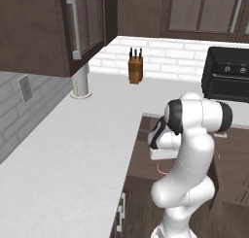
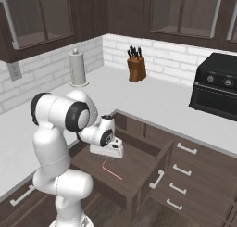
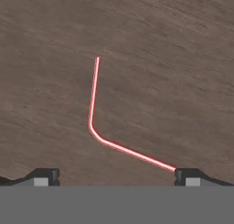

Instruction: Take a straw from the drawer in front and place it inside the glass cup on the dining counter.

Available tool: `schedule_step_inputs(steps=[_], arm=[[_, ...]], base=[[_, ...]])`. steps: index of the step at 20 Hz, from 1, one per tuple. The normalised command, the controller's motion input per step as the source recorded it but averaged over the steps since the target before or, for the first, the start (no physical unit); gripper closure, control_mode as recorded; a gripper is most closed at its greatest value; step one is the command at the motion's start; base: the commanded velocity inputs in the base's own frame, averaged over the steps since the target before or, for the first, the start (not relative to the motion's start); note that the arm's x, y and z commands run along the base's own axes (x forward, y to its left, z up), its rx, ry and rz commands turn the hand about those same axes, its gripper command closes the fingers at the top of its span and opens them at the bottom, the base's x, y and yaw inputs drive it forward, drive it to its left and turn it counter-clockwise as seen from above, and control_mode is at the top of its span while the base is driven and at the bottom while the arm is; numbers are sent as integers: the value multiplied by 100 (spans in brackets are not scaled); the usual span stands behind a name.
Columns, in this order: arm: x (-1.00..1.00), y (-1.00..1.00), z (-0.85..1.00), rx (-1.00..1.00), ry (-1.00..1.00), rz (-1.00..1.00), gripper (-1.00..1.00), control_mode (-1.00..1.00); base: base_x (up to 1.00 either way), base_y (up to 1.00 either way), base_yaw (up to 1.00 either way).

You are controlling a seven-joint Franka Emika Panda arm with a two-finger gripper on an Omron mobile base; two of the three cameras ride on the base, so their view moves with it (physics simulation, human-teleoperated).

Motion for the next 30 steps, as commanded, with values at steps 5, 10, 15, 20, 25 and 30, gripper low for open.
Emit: schedule_step_inputs(steps=[5,10,15,20,25,30], arm=[[18,0,-45,0,0,12,-100,-100],[2,1,-33,5,0,14,-100,-100],[-11,0,-8,7,0,13,-100,-100],[-17,4,0,6,0,11,-100,-100],[-1,17,-1,2,0,8,-100,-100],[7,7,-9,0,0,4,-100,-100]], base=[[0,0,0],[0,0,0],[0,0,0],[0,0,0],[0,0,0],[0,0,0]])
